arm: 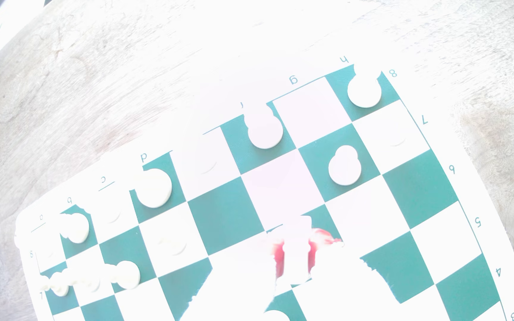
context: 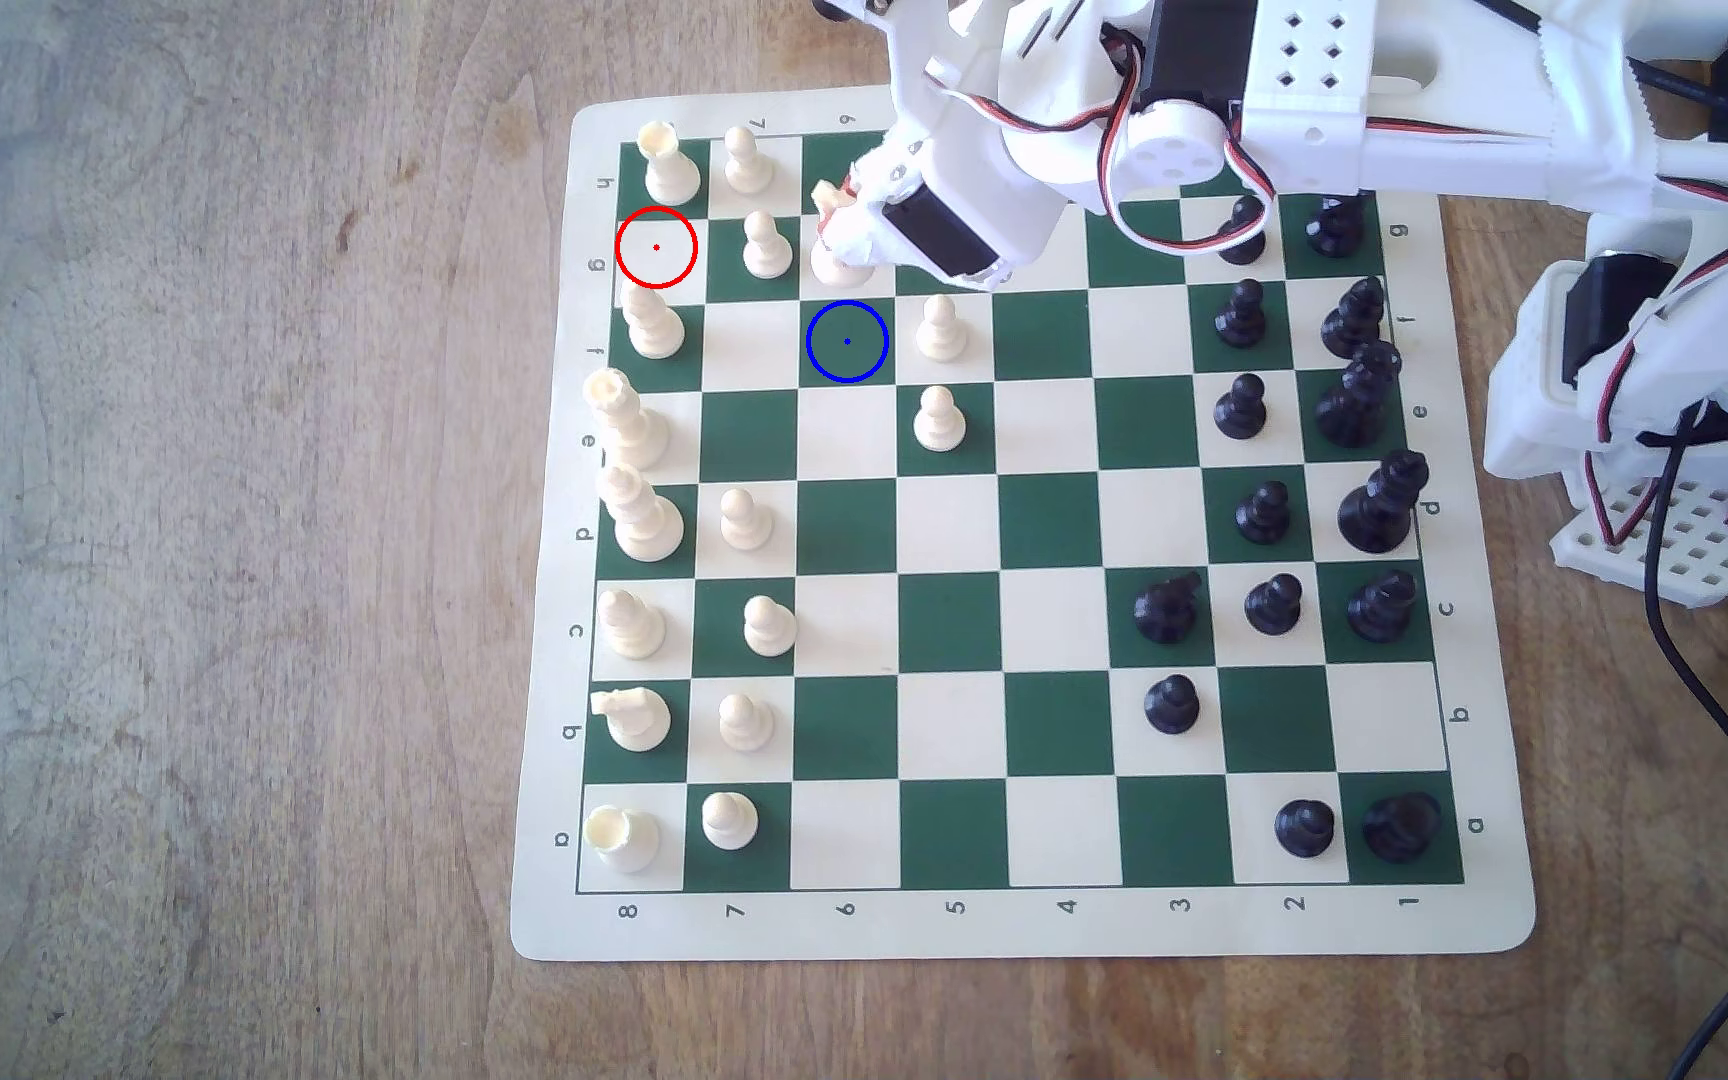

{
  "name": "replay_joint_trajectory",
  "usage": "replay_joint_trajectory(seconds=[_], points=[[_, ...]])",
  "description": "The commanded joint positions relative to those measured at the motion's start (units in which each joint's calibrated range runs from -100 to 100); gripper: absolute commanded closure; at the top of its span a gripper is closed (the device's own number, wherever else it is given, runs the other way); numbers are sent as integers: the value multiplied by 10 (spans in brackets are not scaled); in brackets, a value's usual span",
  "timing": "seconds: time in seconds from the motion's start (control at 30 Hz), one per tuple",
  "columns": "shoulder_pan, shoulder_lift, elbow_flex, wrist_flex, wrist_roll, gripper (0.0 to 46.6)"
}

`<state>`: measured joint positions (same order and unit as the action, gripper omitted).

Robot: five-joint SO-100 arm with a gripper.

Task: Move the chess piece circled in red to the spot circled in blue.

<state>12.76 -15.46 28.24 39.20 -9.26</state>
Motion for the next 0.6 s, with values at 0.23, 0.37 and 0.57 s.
replay_joint_trajectory(seconds=[0.23, 0.37, 0.57], points=[[-6, -3, 43, -70, 23, 463], [-14, 23, 39, -82, 28, 463], [-16, 58, 42, -98, 42, 456]])
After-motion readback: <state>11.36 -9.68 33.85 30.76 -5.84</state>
